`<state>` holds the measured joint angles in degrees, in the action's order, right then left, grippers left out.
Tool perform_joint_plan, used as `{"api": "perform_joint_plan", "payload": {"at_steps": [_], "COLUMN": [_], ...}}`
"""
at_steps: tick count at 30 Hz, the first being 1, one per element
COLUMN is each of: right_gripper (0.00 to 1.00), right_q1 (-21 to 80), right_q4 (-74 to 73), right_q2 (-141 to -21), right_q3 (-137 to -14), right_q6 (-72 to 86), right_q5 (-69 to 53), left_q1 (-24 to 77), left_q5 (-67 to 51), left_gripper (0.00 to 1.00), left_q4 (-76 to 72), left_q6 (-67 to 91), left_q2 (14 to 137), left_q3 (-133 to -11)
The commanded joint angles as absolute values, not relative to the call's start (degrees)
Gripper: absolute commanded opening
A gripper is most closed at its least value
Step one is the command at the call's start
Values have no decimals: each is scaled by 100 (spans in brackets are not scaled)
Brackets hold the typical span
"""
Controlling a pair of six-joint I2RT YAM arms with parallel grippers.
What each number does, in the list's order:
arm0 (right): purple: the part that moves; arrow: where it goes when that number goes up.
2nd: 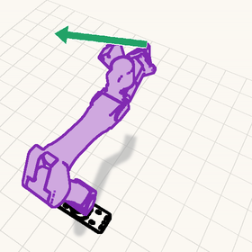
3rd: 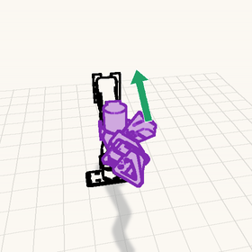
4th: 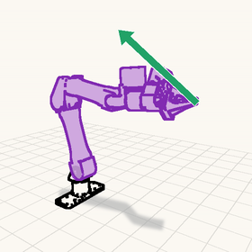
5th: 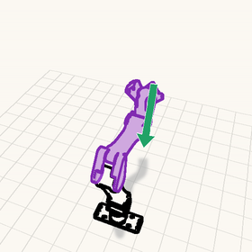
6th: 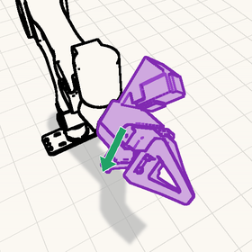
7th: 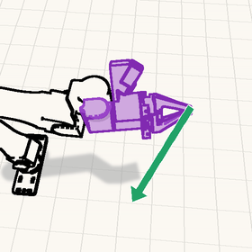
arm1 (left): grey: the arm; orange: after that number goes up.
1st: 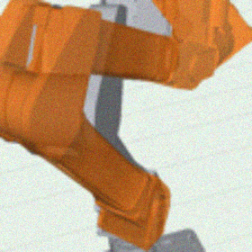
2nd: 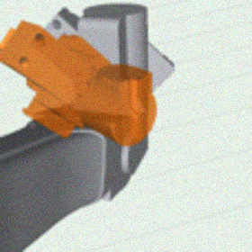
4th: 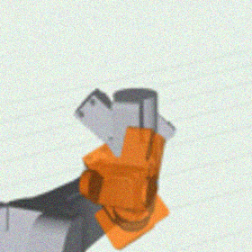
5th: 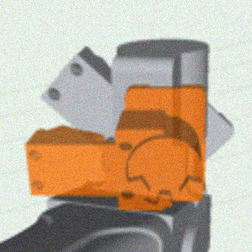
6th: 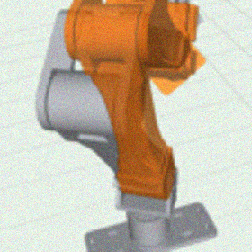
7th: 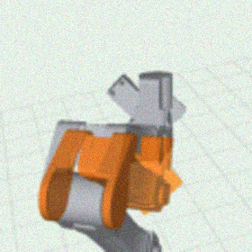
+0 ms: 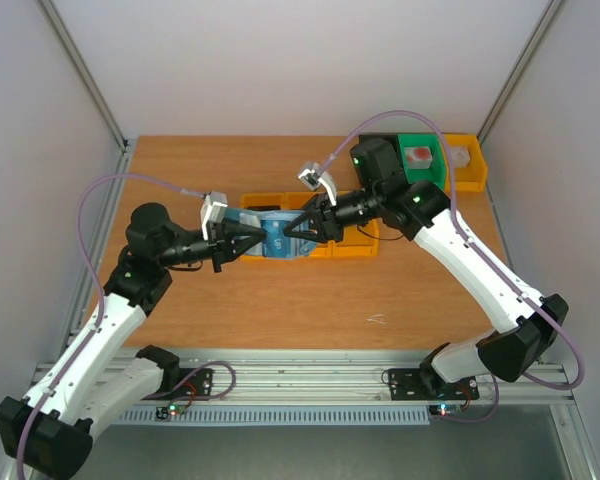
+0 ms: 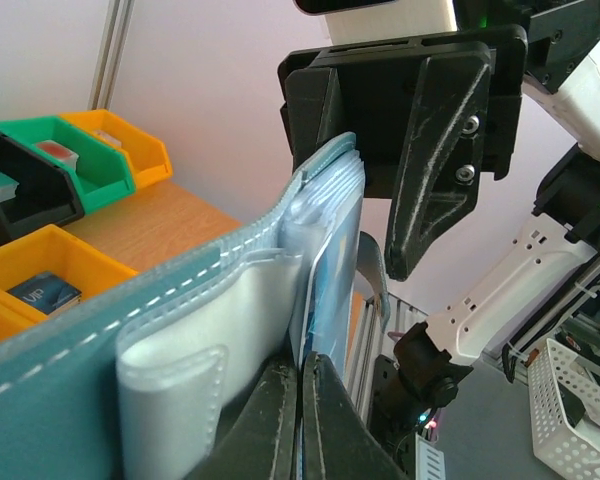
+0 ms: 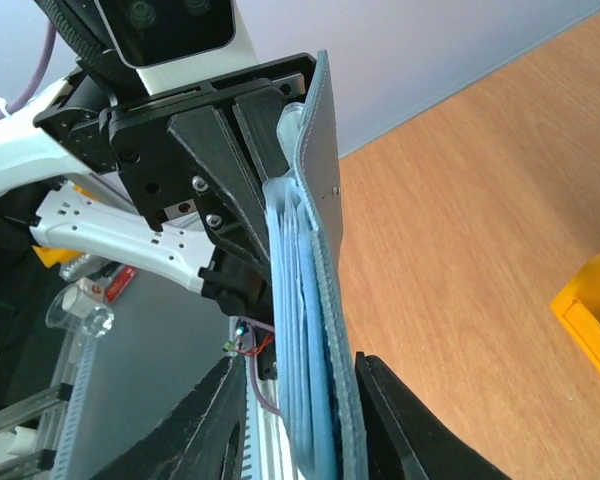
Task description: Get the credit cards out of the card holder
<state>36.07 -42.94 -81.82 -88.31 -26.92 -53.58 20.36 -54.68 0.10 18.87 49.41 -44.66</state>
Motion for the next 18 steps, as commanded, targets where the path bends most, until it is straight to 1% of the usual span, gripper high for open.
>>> {"api": "perform_joint_plan", "payload": {"at_steps": [1,5,7,8,10,11,14,18], "right_gripper": [32,36,36,34,22,14,2,1], "right_q1": [3654,3656,3656,3656,3651,3638,3515,3377], "right_q4": [-4612,-4610,-4594,-4589,-4591,-4604,-4661,-4995], "right_q2": [-7972,-7964,-7971,-7967,-7951,-7935,-7904,-7884], "right_q3": [-8780,-8763,-8754,-8762,-8754,-8746,-8719,-8821], "right_q6": [-2820,-2843,-2843,-2847,-2859,-2877,-2901,-3063], "right_q5": [-5335,-5281,-5265,-5265,-5233,-5222,-5286,-5309], "left_q1": [1910,1909,1903,1900,1886,1878,1842,1807], "left_q5": [-5386,-5412,-5429,-5437,-5474,-5493,-5574,-5684], "left_gripper": [0,0,0,0,0,0,0,0], "left_q4": [-434,-448,-446,-446,-447,-438,-417,-315], "left_q6": [1930,1934,1934,1934,1934,1934,1917,1819], "left_q2": [4824,4817,4816,4815,4820,4814,4808,4819], "left_q3": [-4456,-4447,-4456,-4456,-4465,-4465,-4465,-4465]}}
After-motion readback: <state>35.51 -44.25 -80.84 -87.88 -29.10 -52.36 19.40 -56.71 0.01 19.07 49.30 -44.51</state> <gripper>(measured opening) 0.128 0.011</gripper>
